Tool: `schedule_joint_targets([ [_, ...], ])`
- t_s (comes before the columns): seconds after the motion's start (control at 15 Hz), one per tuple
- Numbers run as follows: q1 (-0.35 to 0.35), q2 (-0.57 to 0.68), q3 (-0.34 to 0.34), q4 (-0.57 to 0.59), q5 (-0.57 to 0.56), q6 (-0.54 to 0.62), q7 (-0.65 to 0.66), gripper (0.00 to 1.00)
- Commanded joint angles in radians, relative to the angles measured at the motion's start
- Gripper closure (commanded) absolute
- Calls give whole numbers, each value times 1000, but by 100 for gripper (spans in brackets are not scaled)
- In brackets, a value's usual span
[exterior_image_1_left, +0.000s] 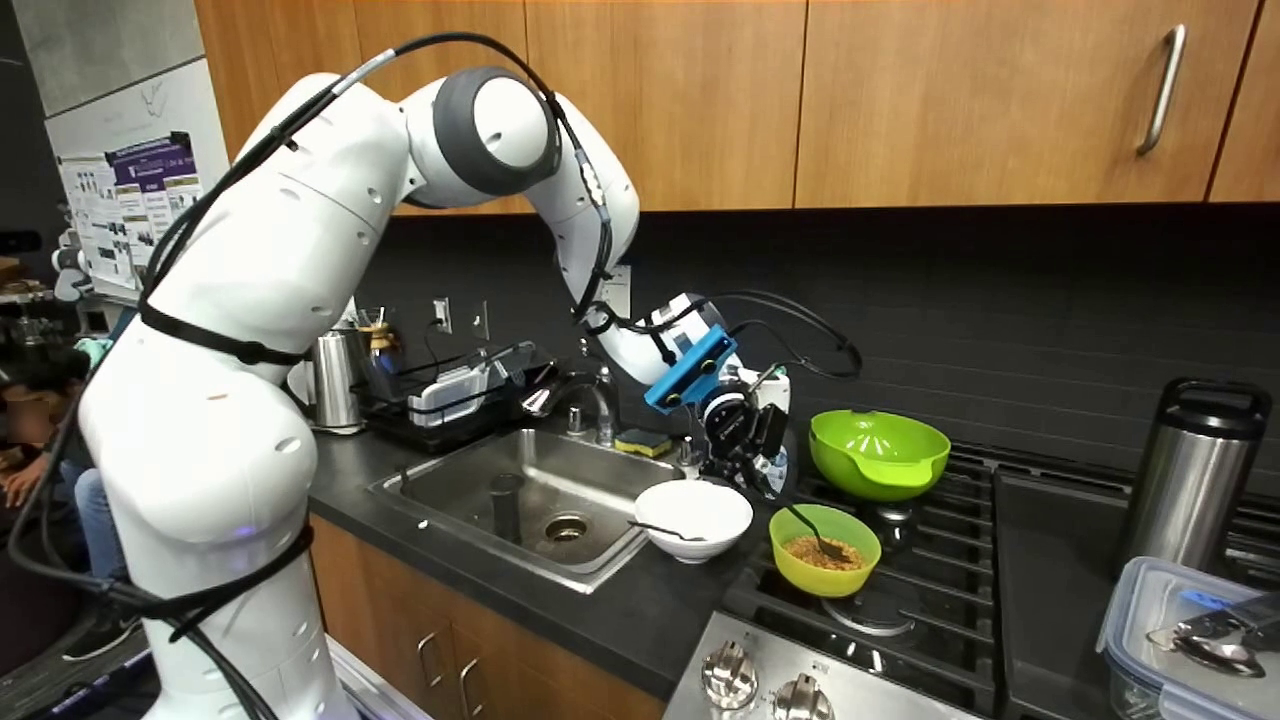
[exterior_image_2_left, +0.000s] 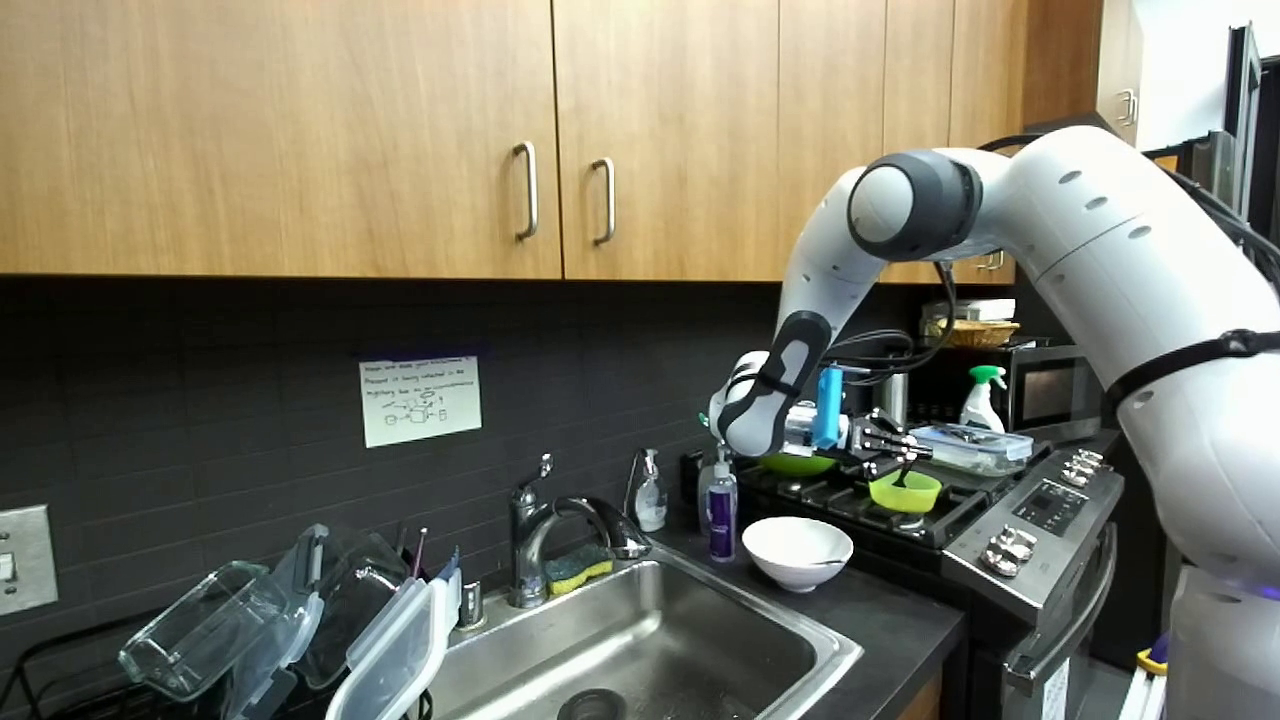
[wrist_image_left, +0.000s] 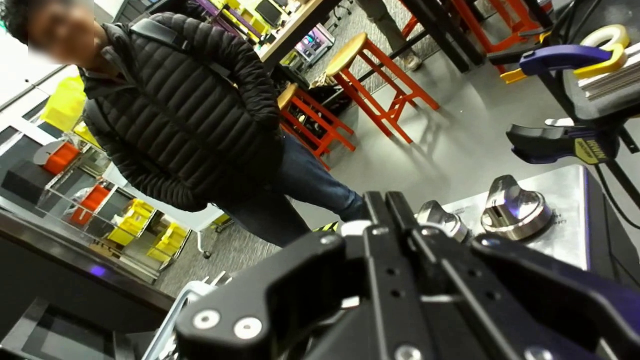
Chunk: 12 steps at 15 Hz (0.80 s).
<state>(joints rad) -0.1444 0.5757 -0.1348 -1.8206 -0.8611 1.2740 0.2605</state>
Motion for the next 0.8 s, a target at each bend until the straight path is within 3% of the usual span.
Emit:
schedule_joint_targets([
  [0.0,5,-48,-3,-87,-39,47,53,99],
  [0.73,11,-63,-1,-188,-130,109,176,99],
])
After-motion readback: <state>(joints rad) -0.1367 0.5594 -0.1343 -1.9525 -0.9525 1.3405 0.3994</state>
